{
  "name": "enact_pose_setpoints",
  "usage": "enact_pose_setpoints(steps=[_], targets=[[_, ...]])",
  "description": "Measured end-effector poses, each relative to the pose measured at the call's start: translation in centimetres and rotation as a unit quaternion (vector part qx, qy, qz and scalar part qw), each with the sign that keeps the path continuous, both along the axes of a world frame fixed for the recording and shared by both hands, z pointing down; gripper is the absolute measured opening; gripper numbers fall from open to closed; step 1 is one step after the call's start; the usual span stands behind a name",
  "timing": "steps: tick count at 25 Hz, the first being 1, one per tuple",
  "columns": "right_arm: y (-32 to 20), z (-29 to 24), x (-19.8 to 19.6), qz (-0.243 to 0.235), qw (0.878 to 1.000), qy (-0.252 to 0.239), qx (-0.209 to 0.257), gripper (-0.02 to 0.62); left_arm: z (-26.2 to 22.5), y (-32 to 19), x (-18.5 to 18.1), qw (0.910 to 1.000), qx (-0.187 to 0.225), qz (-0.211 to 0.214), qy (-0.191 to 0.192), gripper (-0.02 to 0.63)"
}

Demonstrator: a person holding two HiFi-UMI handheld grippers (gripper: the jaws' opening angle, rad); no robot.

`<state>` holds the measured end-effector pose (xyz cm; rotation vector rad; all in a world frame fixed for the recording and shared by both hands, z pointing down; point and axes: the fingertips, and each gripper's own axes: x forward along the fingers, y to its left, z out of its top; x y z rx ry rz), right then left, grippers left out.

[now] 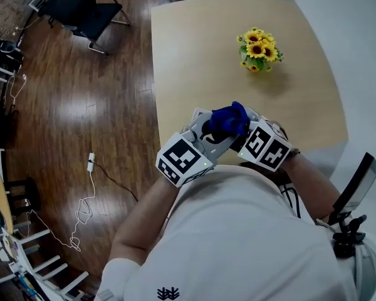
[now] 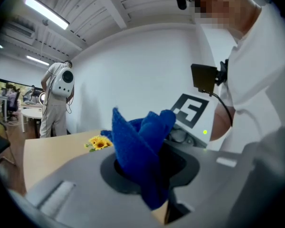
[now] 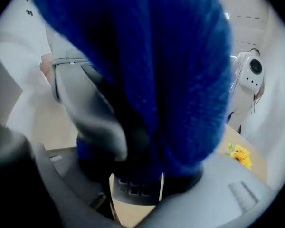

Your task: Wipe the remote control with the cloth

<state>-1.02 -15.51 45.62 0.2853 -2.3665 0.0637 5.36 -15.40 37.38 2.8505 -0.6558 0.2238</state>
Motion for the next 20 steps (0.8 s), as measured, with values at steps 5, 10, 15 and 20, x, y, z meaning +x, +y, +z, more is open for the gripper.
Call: enact_pose_setpoints(steps=[5,10,15,20], targets=[[0.0,0.2,1.1,0.008,1.000,0.000,0.000,0.261,0.9,-1.2,-3.0,0.9991,0.003,-0.037,-0.019,0.109],[0.1,0.7,2.1,0.020,1.000,0.000,-0.007,0.259,1.3,-2.6,-7.1,0.9957,0.008,-0.087,-0.032,0.109],[0.2,0.7,2.9,0.024,1.000,0.001,-0.009,0.261,1.4,-3.4,-10.2,0.9912,0.007,-0.128,-0.034,0.109],[0.1,0.8,3.0,0.026,1.000,0.005,-0.013,0.259,-0.7,-2.7,-9.3,0.9924,0.002,-0.123,0.001,0.109]])
